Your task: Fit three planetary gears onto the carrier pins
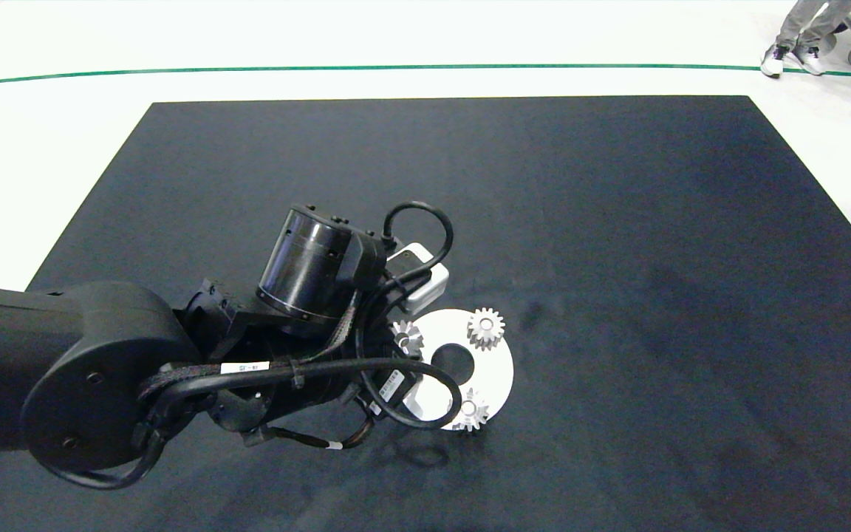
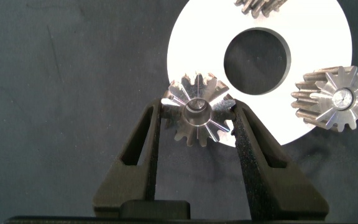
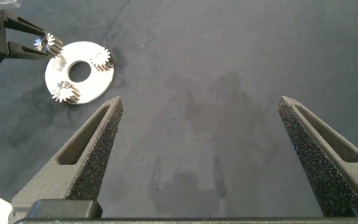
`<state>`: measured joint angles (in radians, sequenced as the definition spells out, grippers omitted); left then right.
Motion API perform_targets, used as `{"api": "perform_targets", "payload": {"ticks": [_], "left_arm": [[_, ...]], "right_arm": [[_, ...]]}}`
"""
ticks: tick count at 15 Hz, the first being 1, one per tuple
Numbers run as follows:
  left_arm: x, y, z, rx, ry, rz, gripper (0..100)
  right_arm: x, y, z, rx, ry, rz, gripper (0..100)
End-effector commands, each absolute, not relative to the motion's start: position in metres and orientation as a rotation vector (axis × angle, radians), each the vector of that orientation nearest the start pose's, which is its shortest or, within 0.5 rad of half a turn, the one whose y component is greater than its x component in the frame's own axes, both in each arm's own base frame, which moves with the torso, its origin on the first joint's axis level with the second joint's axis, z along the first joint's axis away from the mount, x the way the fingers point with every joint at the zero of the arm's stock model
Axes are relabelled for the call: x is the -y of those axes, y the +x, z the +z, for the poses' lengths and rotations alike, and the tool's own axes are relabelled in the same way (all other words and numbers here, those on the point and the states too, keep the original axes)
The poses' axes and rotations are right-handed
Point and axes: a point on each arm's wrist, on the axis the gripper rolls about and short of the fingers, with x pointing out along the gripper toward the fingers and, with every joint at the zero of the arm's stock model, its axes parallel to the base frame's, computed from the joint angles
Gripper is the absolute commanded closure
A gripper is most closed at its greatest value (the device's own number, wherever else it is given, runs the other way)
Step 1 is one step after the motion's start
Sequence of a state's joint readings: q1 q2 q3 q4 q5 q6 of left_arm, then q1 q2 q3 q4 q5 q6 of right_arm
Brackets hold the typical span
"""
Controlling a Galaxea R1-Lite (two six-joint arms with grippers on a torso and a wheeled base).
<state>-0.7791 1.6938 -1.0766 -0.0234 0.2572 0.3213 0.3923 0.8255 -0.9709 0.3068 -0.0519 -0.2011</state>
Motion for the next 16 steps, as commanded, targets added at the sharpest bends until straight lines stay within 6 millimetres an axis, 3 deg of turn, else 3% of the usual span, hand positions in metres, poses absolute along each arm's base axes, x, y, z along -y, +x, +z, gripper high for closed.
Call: {"api": "perform_targets", "payload": {"ticks": [1, 16], "left_arm": [[0.2116, 0.2231, 0.2008, -0.438, 0.620, -0.591, 75], [0.2054, 0.2241, 0.2030, -0.434, 0.671, -0.590, 75]], "right_arm": [[-0.0217, 0.0554, 0.3039, -0.124, -0.236, 0.355, 0], [-0.0217, 0.0554, 0.3039, -0.124, -0.236, 0.355, 0]]}}
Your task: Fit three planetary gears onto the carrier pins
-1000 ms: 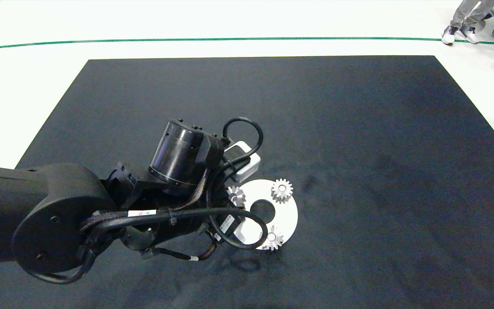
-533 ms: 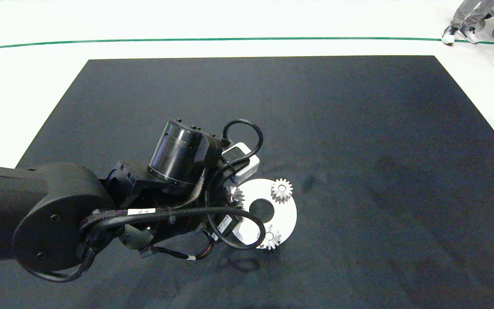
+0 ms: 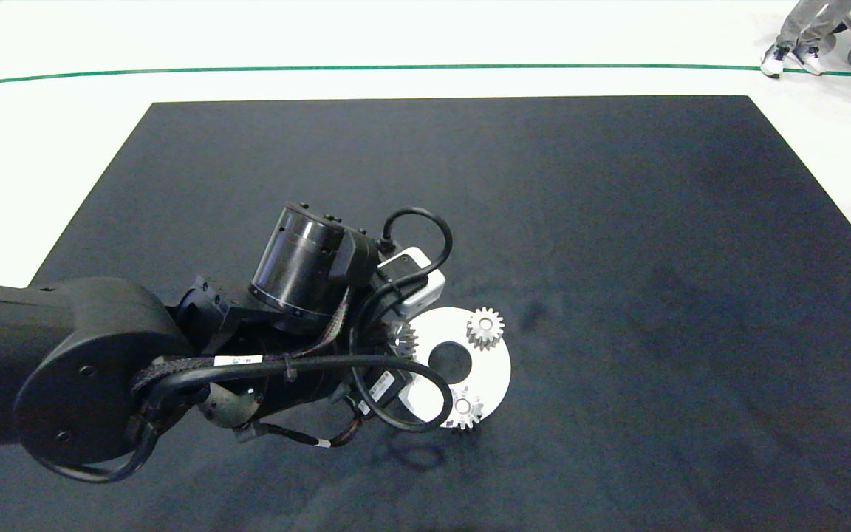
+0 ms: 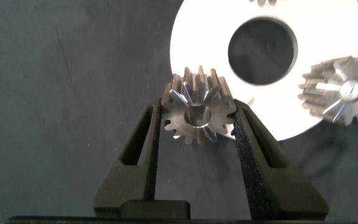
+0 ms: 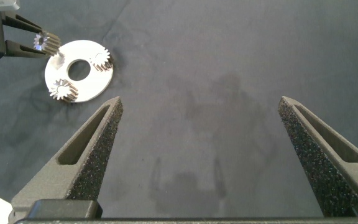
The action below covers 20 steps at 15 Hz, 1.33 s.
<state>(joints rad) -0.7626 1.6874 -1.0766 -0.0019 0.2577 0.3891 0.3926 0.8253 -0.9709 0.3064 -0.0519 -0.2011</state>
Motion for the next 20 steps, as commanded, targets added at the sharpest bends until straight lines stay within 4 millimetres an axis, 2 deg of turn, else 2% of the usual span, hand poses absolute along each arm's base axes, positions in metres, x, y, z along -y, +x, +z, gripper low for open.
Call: {"api": "perform_targets", "payload": {"ticks": [1, 20], "left_arm": [[0.2056, 0.2243, 0.2025, -0.435, 0.672, -0.590, 75], [0.2138, 0.2281, 0.2010, -0.426, 0.678, -0.601, 75]], "right_arm": [[-0.0218, 0.0554, 0.3039, -0.124, -0.236, 0.356, 0], [-0.0216, 0.0550, 0.3040, -0.123, -0.236, 0.356, 0]]}}
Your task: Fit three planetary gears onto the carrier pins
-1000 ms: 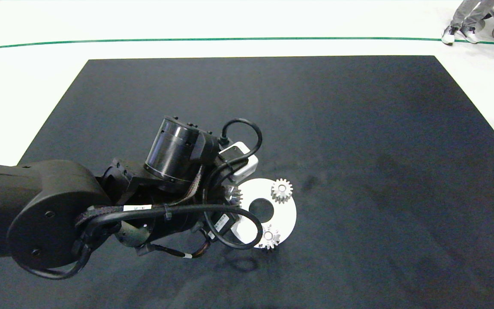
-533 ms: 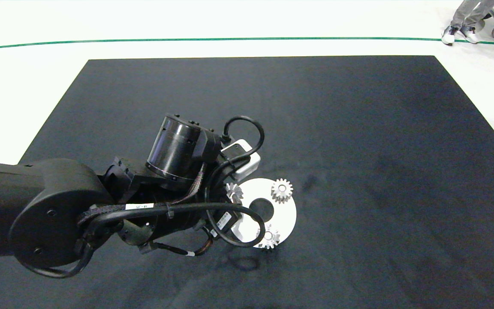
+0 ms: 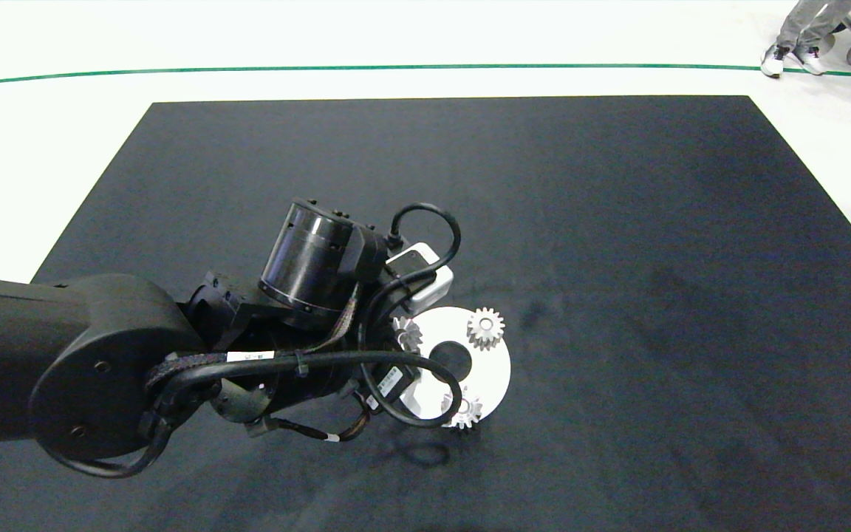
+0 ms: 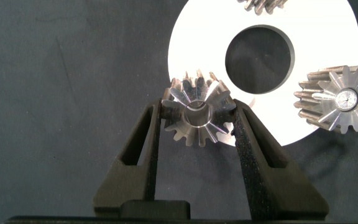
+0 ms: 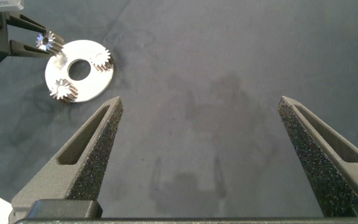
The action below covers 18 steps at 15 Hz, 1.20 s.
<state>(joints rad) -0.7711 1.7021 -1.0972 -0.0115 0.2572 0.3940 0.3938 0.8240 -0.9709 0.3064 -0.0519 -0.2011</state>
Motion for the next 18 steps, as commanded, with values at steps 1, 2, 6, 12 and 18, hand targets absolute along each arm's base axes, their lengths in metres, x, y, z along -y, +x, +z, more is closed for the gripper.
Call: {"api": "perform_targets", "payload": {"ticks": [1, 2, 6, 12, 18], "left_arm": [[0.214, 0.228, 0.201, -0.424, 0.684, -0.602, 75], [0.214, 0.228, 0.201, -0.423, 0.683, -0.602, 75], [0.213, 0.228, 0.201, -0.425, 0.684, -0.601, 0], [0.212, 0.227, 0.203, -0.422, 0.681, -0.600, 0], [0.147, 0.199, 0.265, -0.331, 0.590, -0.471, 0]], "right_arm": [[-0.022, 0.055, 0.304, -0.123, -0.236, 0.356, 0], [-0.022, 0.055, 0.304, -0.123, -0.236, 0.356, 0], [-0.022, 0.055, 0.304, -0.123, -0.236, 0.356, 0], [-0.022, 0.055, 0.304, -0.124, -0.236, 0.356, 0], [-0.022, 0.057, 0.303, -0.129, -0.237, 0.355, 0]]}}
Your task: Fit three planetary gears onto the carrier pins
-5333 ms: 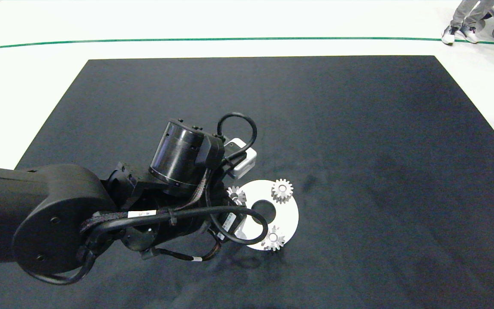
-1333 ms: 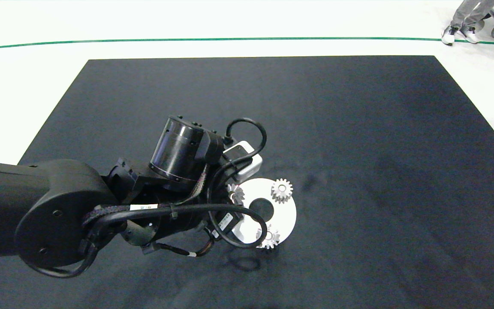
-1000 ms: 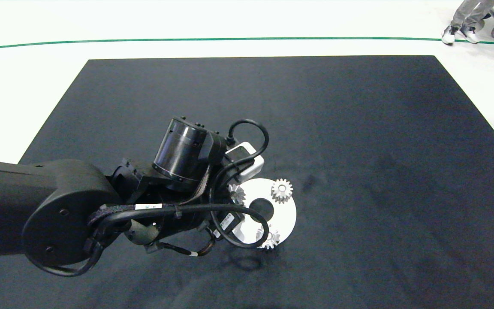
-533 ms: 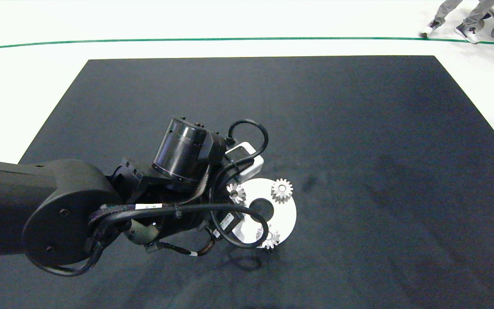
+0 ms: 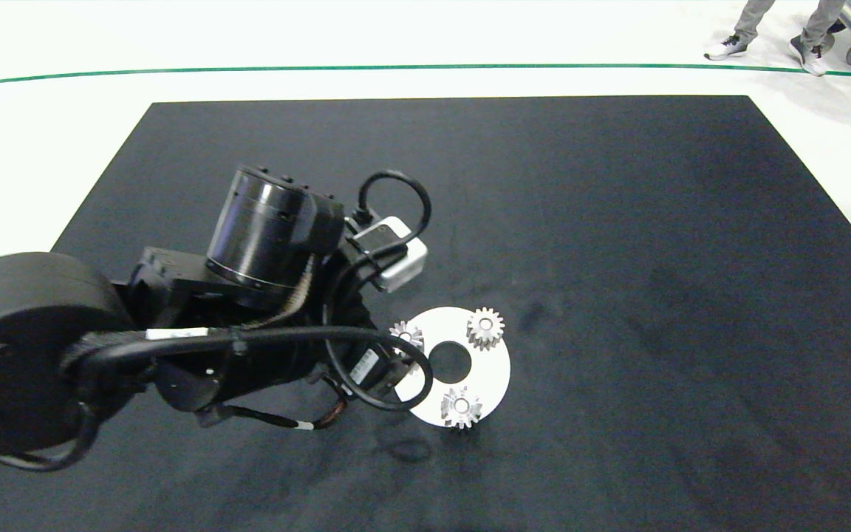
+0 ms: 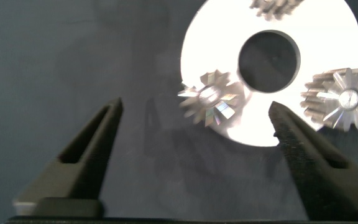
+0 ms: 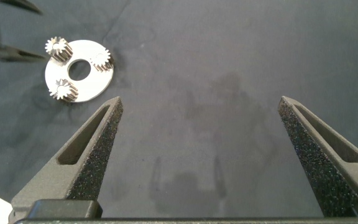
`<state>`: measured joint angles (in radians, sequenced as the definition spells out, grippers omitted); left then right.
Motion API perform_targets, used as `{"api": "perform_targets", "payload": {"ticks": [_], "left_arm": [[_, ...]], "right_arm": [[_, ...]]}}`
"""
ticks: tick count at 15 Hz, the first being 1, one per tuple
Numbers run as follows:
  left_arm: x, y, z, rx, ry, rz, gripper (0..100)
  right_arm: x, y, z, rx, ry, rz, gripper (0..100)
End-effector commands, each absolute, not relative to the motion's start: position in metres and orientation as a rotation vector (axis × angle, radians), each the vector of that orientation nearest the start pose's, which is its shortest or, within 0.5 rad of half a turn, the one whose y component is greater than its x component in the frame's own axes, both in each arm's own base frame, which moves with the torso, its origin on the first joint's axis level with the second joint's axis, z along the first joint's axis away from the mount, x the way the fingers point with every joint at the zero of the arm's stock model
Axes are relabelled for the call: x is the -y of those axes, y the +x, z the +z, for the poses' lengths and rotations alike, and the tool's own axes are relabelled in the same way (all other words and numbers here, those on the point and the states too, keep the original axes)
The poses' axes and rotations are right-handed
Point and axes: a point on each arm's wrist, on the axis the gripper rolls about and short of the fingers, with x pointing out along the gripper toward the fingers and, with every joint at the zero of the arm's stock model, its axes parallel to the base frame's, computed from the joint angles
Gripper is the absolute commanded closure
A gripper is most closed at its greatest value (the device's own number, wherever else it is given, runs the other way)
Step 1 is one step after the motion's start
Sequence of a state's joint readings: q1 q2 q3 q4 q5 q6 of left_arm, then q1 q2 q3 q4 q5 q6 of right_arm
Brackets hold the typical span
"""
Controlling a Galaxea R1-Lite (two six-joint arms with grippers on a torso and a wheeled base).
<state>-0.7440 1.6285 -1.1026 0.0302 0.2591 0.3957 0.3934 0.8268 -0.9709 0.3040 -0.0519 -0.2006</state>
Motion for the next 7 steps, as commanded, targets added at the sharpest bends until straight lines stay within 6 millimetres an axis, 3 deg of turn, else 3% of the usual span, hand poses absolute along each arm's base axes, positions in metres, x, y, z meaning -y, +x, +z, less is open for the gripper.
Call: {"api": "perform_targets", "payload": {"ticks": [1, 5, 7], "left_arm": [[0.124, 0.191, 0.279, -0.308, 0.557, -0.407, 0], [0.060, 0.155, 0.302, -0.291, 0.412, -0.197, 0], [0.043, 0.136, 0.308, -0.279, 0.321, -0.128, 0]], "right_arm": [[-0.022, 0.057, 0.303, -0.129, -0.237, 0.352, 0], [-0.019, 0.055, 0.295, -0.154, -0.246, 0.296, 0], [-0.015, 0.058, 0.294, -0.176, -0.258, 0.145, 0]]}}
